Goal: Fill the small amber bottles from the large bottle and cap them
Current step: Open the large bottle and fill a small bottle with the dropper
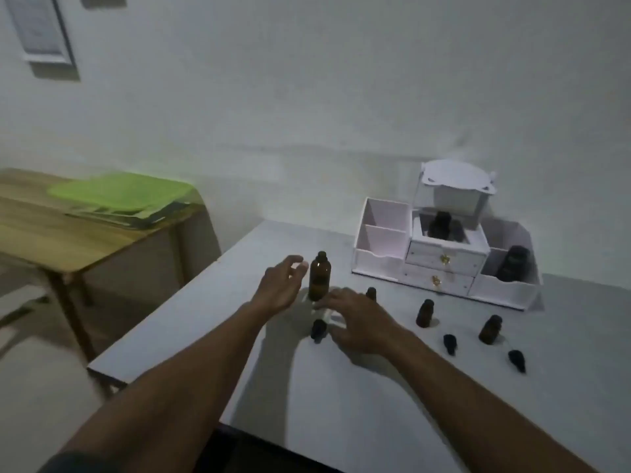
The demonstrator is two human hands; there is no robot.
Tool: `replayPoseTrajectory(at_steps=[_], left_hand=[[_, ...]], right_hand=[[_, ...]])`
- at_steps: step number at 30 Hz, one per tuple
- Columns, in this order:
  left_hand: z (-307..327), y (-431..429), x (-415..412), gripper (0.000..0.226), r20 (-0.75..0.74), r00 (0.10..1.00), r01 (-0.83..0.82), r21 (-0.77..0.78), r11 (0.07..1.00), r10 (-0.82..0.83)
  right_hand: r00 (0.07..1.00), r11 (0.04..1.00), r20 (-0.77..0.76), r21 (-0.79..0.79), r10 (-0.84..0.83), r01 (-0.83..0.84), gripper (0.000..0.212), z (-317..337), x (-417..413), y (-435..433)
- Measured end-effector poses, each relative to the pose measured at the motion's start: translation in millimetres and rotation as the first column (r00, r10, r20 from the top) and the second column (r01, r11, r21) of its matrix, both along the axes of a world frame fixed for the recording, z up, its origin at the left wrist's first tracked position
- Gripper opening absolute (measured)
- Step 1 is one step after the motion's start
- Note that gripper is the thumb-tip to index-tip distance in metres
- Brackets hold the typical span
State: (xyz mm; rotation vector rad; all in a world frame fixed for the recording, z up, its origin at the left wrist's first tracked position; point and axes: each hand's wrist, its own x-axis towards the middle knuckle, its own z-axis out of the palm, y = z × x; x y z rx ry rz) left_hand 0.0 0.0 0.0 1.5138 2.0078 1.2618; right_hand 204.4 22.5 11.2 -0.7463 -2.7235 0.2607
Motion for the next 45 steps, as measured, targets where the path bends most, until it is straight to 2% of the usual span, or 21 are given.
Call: replayPoseTrajectory(at_steps=[2, 5, 9, 11, 13, 16, 18, 21, 24, 27, 31, 36, 40, 45], left_hand=[[-2, 0, 3, 0.042, 0.058, 0.998, -0.01, 0.005, 1.0, 0.01], [-4, 4, 9, 0.041, 0.129, 0.992, -0.005, 0.007, 1.0, 0.004], [-8, 12, 12, 0.041, 0.257, 0.966, -0.011, 0.054, 0.998, -0.003], [-14, 16, 14, 0.042, 0.306, 0.952, -0.023, 0.088, 0.996, -0.005], [-19, 19, 16, 0.048, 0.37, 0.929, -0.018, 0.124, 0.992, -0.029], [-24, 27, 17, 0.06, 0.414, 0.908, -0.012, 0.169, 0.986, -0.06], [-25, 33, 16, 0.061, 0.425, 0.903, -0.018, 0.192, 0.981, -0.066], [-28, 40, 15, 0.065, 0.433, 0.899, -0.03, 0.212, 0.977, -0.066], [-33, 45, 20, 0.044, 0.473, 0.879, -0.046, 0.204, 0.978, -0.057], [-39, 51, 23, 0.037, 0.488, 0.871, -0.05, 0.18, 0.982, -0.045], [-40, 52, 21, 0.034, 0.44, 0.895, -0.014, 0.192, 0.981, -0.073], [-38, 53, 22, 0.034, 0.42, 0.904, 0.005, 0.167, 0.986, -0.076], [-37, 53, 24, 0.035, 0.441, 0.895, 0.005, 0.141, 0.99, -0.067], [-38, 55, 21, 0.032, 0.384, 0.92, 0.024, 0.146, 0.989, -0.079]], right_hand=[[1.0, 0.999, 0.024, -0.052, 0.018, -0.017, 0.046, -6, -4, -3], [0.994, 0.996, 0.065, 0.011, 0.087, -0.088, 0.032, -22, -10, -4], [0.987, 0.984, 0.007, 0.078, 0.159, -0.159, 0.022, -25, -10, 8], [0.984, 0.987, -0.084, 0.065, 0.154, -0.149, 0.023, -17, -11, 16], [0.95, 0.992, -0.289, -0.004, 0.123, -0.129, 0.021, -5, -11, 24], [0.802, 0.994, -0.597, -0.072, 0.023, -0.082, 0.018, 15, -12, 37], [0.691, 0.988, -0.718, -0.151, -0.081, -0.041, 0.018, 30, -14, 45], [0.513, 0.962, -0.831, -0.27, -0.213, -0.039, 0.018, 45, -21, 57], [0.341, 0.938, -0.887, -0.345, -0.312, -0.04, 0.017, 54, -26, 67], [0.259, 0.921, -0.901, -0.379, -0.347, -0.085, 0.015, 56, -33, 71], [0.238, 0.92, -0.904, -0.383, -0.355, -0.086, 0.013, 51, -41, 71], [0.269, 0.931, -0.9, -0.364, -0.342, -0.037, 0.013, 46, -46, 71], [0.349, 0.933, -0.879, -0.359, -0.325, -0.035, 0.016, 46, -54, 69], [0.436, 0.936, -0.84, -0.352, -0.322, 0.013, 0.018, 41, -67, 68]])
